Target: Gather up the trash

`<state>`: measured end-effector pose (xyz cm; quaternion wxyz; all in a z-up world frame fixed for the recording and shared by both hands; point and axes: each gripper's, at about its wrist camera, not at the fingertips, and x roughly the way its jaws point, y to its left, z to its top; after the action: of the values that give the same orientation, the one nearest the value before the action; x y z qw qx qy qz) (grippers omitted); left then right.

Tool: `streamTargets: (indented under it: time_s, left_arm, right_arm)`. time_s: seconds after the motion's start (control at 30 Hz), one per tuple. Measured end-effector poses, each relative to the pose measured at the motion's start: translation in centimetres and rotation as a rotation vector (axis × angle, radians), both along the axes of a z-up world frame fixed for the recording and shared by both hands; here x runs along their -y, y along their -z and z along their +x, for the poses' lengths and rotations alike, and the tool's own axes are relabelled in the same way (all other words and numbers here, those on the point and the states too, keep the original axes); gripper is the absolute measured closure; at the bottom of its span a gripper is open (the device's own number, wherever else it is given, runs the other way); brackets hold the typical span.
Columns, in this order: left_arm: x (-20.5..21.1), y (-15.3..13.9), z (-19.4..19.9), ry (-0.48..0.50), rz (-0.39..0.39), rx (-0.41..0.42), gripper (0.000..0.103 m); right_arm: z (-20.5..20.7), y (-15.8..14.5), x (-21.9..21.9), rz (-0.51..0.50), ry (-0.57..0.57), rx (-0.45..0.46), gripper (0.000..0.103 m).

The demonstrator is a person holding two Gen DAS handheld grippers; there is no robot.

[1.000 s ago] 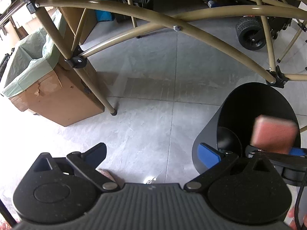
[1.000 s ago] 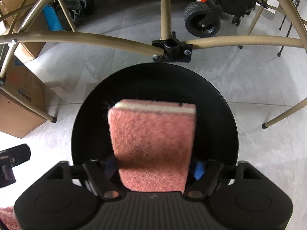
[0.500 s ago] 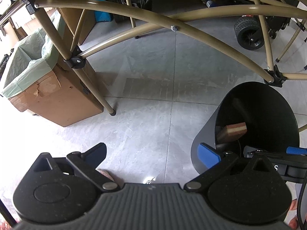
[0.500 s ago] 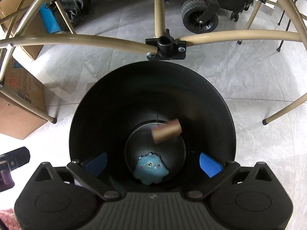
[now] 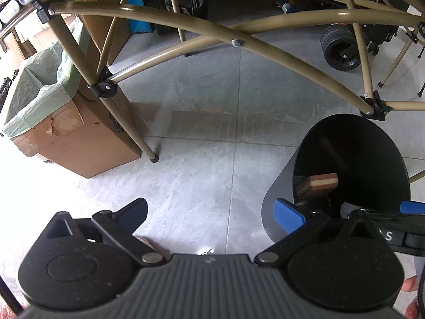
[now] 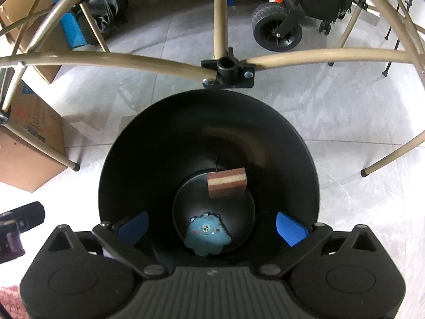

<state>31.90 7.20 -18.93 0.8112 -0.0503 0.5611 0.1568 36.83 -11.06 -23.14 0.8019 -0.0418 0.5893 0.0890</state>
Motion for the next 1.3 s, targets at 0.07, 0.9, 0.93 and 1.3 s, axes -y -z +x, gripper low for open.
streamTargets:
  time_s: [0.07,0.9,0.93,1.3]
  left_arm:
    - [0.1,-0.4,-0.2,0.003,-0.001,0.012,0.000]
    - [2.8,-7.6,-3.9,0.075,-0.013,0.225,0.000]
    - [3.1,-8.0,-4.2,0.080,-0.007,0.240,0.000]
    - [5.0,-13.7,-6.7,0.115,-0.029,0.457,0.000]
  right_arm:
    - [-0.3,-0.7,0.4,0.001,-0.005,0.016,0.000]
    - [-5.7,-7.8,5.8,0.070,0.001,0.142,0.000]
    - [-5.9,-8.2,6.1,0.074,0.002,0.150,0.000]
    - [-8.5,-14.5,8.3,0.158,0.010,0.360,0.000]
